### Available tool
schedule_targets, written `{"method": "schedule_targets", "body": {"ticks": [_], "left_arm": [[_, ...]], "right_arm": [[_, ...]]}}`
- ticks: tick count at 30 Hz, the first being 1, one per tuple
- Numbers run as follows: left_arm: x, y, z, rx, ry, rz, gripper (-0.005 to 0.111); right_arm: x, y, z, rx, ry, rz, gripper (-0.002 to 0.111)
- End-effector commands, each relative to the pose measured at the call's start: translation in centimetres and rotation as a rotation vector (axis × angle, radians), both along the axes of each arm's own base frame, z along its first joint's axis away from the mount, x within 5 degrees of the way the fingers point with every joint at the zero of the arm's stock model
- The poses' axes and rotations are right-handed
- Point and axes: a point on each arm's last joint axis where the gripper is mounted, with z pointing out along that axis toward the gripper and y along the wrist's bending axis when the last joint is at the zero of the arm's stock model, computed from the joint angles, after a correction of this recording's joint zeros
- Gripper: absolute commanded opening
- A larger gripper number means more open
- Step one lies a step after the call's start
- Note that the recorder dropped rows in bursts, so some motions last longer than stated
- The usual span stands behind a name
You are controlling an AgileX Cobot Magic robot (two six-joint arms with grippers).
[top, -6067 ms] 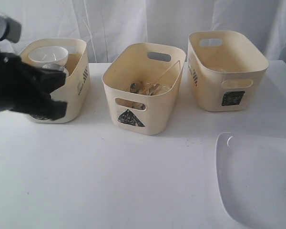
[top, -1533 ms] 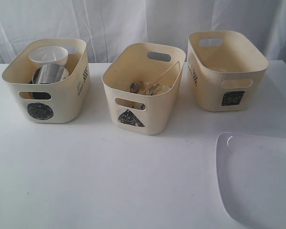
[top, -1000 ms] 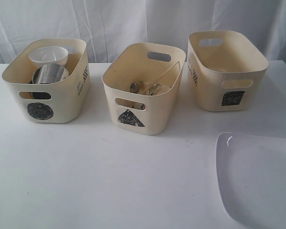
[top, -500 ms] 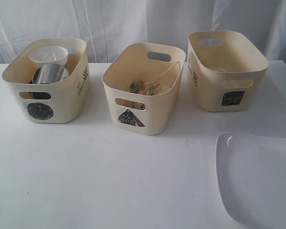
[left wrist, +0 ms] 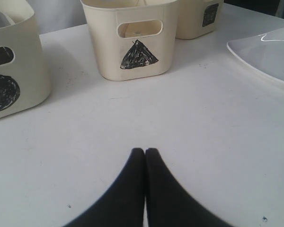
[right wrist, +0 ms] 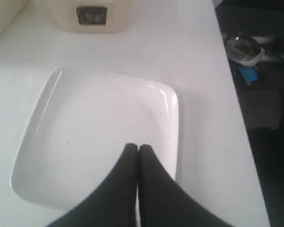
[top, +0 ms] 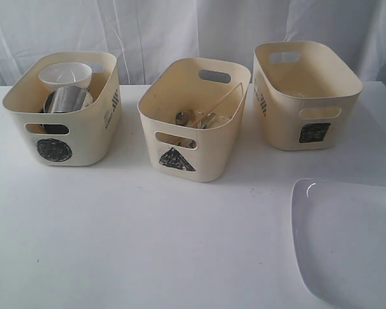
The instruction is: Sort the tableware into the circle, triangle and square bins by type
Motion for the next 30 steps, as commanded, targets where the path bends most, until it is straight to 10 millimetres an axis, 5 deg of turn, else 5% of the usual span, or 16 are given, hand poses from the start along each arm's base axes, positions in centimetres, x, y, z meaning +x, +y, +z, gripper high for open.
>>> {"method": "schedule_targets", "body": {"ticks": [1, 14, 21, 30], "left_arm": [[0.0, 0.0, 0.0, -0.012, 0.003, -0.005, 0.0], [0.0, 0.0, 0.0, -0.012, 0.003, -0.005, 0.0], [0.0, 0.0, 0.0, -0.012, 0.003, -0.005, 0.0], [0.0, 0.0, 0.0, -0.012, 0.003, -0.005, 0.0]], "right_arm": [[2.5, 0.8, -2.9, -0.01, 0.174, 0.061, 0.0], [9.5, 0.8, -7.1, 0.139, 0.303, 0.026, 0.0], [9.8, -1.5, -7.3, -0.016, 0.311, -0.074, 0.0], [8.7, -3.1, -8.6, 0.195, 0.26, -0.107, 0.0]]}}
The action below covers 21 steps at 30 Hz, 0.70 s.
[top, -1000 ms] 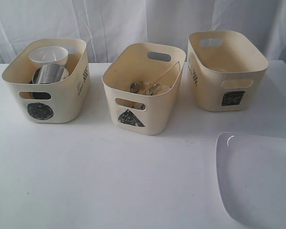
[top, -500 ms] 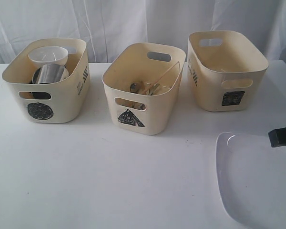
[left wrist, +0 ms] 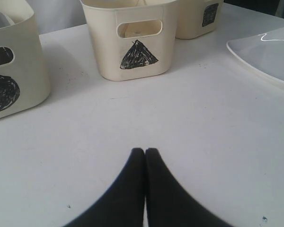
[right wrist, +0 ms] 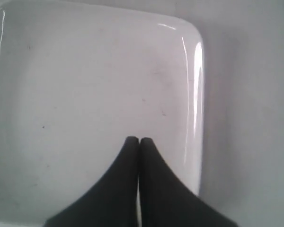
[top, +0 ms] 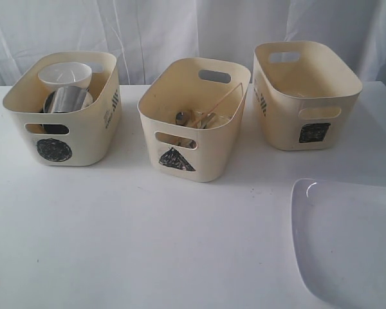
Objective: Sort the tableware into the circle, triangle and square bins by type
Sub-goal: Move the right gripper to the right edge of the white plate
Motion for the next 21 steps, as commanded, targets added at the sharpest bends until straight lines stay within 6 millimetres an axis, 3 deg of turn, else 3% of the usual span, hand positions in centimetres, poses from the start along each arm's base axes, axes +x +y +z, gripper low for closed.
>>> {"method": "schedule_targets", "body": {"ticks": [1, 9, 15, 21], "left_arm": [[0.0, 0.0, 0.0, -0.012, 0.003, -0.005, 0.0], [0.0, 0.0, 0.0, -0.012, 0.003, -0.005, 0.0], [0.0, 0.0, 0.0, -0.012, 0.003, -0.005, 0.0], [0.0, 0.0, 0.0, -0.012, 0.003, -0.005, 0.0]], "right_arm": [[-0.9, -0.8, -1.2, 0.109, -0.039, -0.01, 0.0], [-1.5, -1.9, -2.4, 0.162, -0.087, -0.028, 0.001], [-1.9, -1.5, -2.2, 0.135, -0.116, 0.045, 0.017], [-2.6, -1.0, -1.7, 0.099, -0.107, 0.105, 0.017]]}}
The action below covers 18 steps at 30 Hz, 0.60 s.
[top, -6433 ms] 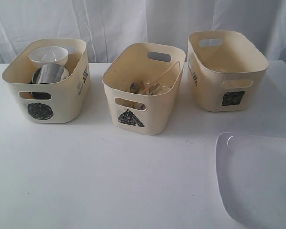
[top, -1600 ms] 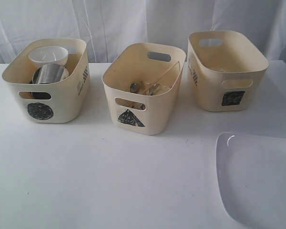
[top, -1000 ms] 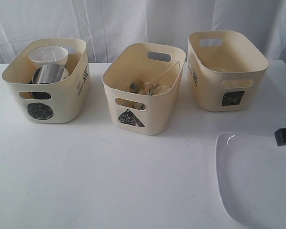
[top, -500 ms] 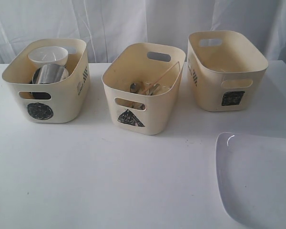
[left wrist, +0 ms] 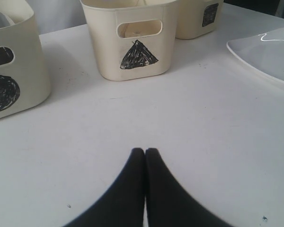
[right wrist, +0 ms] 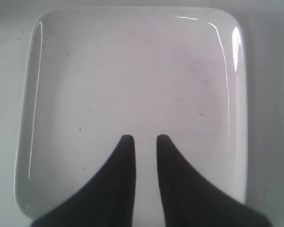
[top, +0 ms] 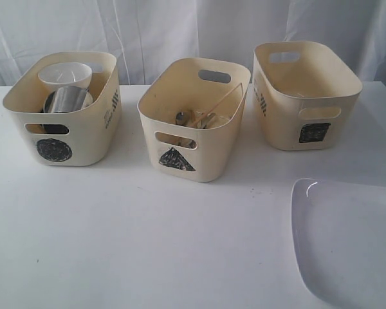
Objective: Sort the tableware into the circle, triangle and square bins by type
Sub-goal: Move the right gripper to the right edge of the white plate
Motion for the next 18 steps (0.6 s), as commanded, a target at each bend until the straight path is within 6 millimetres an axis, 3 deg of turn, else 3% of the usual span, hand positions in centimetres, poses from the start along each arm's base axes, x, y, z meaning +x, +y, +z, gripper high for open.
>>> {"method": "schedule_targets", "body": {"ticks": [1, 4, 9, 18], "left_arm": [[0.0, 0.0, 0.0, -0.012, 0.003, -0.005, 0.0], [0.0, 0.0, 0.0, -0.012, 0.003, -0.005, 0.0], [0.0, 0.0, 0.0, -0.012, 0.003, -0.005, 0.0], [0.0, 0.0, 0.0, -0.012, 0.003, -0.005, 0.0]], "right_arm": [[-0.6, 0.5, 0.2, -0.046, 0.008, 0.079, 0.017], [-0.9, 0.7, 0.3, -0.061, 0.024, 0.079, 0.017], [-2.3, -1.5, 0.6, -0.191, 0.068, -0.223, 0.017], [-3.0, -1.6, -0.3, -0.201, 0.095, -0.259, 0.017]]}}
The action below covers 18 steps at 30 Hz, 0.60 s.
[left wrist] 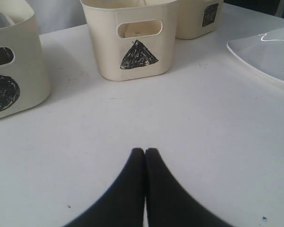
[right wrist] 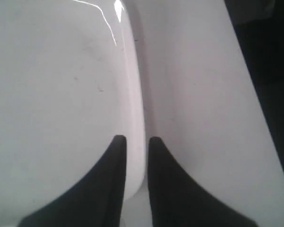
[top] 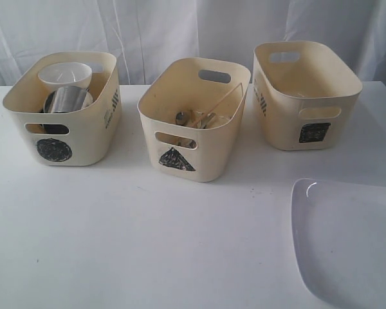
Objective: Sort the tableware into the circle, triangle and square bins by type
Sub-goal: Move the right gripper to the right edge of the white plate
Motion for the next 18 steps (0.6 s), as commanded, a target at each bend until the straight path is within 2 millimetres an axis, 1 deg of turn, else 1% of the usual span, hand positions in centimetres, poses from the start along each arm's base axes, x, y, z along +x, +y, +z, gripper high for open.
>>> {"method": "schedule_targets", "body": {"ticks": [1, 6, 12, 14, 16, 18], "left_arm": [[0.0, 0.0, 0.0, -0.012, 0.003, -0.005, 0.0], [0.0, 0.0, 0.0, -0.012, 0.003, -0.005, 0.0], [0.0, 0.0, 0.0, -0.012, 0.003, -0.005, 0.0], [0.0, 0.0, 0.0, -0.012, 0.003, -0.005, 0.0], [0.0, 0.0, 0.0, -0.012, 0.003, -0.005, 0.0], [0.0, 0.0, 0.0, -0.012, 0.003, -0.005, 0.0]], "right_arm": [[-0.3, 0.0, -0.5, -0.005, 0.006, -0.021, 0.017], [-0.1, 0.3, -0.6, 0.021, -0.017, -0.001, 0.017], [0.5, 1.7, -0.6, 0.135, -0.063, 0.199, 0.017], [0.6, 1.5, -0.7, 0.163, -0.079, 0.197, 0.017], [0.7, 0.9, -0.8, 0.174, -0.082, 0.159, 0.018], [0.7, 0.3, -1.2, 0.178, -0.065, 0.132, 0.022]]}}
